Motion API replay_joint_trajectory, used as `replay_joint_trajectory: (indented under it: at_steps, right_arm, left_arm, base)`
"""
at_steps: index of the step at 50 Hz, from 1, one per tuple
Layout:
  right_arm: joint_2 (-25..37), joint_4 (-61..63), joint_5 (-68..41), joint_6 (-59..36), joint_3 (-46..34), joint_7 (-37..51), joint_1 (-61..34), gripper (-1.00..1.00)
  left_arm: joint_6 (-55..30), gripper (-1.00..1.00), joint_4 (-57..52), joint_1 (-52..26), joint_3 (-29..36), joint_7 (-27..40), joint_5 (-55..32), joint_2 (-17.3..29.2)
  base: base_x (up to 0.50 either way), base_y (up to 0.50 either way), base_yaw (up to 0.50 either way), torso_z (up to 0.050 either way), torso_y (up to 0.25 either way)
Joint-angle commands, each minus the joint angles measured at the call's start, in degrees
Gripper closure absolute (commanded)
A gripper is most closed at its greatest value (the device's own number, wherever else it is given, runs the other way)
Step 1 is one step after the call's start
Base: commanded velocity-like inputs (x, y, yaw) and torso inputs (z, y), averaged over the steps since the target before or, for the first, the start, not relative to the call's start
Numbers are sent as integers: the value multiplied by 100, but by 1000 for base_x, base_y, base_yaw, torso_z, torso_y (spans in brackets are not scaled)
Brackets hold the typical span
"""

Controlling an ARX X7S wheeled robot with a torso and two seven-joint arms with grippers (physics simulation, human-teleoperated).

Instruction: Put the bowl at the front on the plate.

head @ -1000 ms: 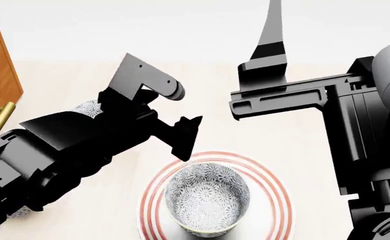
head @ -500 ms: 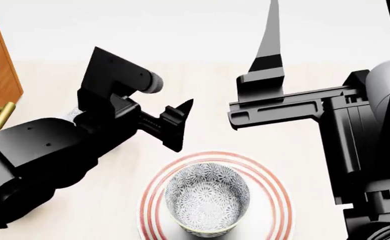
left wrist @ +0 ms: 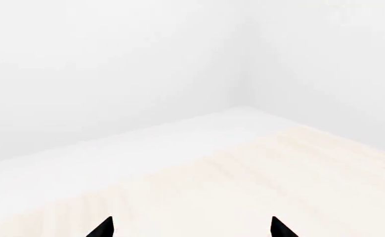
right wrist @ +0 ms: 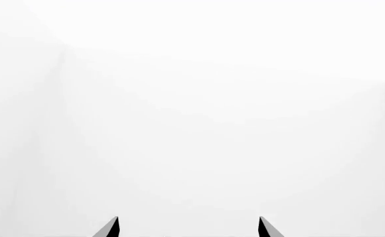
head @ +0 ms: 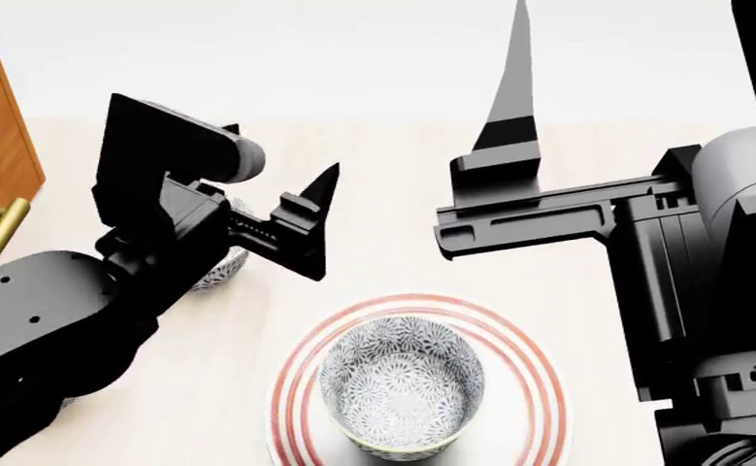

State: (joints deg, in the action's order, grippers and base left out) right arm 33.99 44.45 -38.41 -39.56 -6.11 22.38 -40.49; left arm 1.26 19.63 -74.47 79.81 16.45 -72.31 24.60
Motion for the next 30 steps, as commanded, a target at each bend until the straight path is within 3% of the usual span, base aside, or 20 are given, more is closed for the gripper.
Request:
replay_joint_trajectory:
  at_steps: [1,30]
  right_arm:
    - [3,-32,59,60,-52,-5,57,-100]
    - [-44,-284,252,335,-192,-98,240,-100]
  left_arm:
    - [238,-100,-596,169,-95,325,54,331]
    - [565,-100,-2780,369,-184,1186,435,1342]
  base:
    - [0,0,0,0,0]
    - [0,0,0,0,0]
